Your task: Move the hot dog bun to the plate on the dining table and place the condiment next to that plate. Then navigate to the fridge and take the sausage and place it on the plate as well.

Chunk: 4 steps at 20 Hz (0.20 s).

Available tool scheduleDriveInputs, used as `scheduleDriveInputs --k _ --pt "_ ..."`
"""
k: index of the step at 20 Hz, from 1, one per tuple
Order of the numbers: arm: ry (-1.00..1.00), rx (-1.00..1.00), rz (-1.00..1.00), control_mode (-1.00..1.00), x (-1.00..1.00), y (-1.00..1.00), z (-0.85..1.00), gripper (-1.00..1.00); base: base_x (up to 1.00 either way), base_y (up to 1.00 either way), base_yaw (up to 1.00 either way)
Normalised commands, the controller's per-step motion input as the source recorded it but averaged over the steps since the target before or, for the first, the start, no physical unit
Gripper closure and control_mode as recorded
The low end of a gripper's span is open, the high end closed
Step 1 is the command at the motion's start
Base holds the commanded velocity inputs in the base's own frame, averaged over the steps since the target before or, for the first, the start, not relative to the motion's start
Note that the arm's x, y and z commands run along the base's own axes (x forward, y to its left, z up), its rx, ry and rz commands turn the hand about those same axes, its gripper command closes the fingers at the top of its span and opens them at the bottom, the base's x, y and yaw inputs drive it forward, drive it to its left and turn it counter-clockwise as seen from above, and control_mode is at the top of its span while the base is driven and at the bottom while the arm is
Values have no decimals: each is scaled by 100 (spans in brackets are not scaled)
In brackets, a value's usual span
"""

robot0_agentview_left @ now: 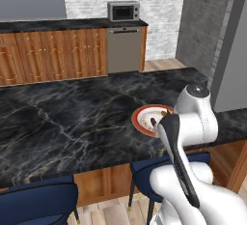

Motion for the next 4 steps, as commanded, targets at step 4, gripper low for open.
scheduleDriveInputs --k 4 --pt "25 8 7 -100 -54 48 7 -100 0 0 0"
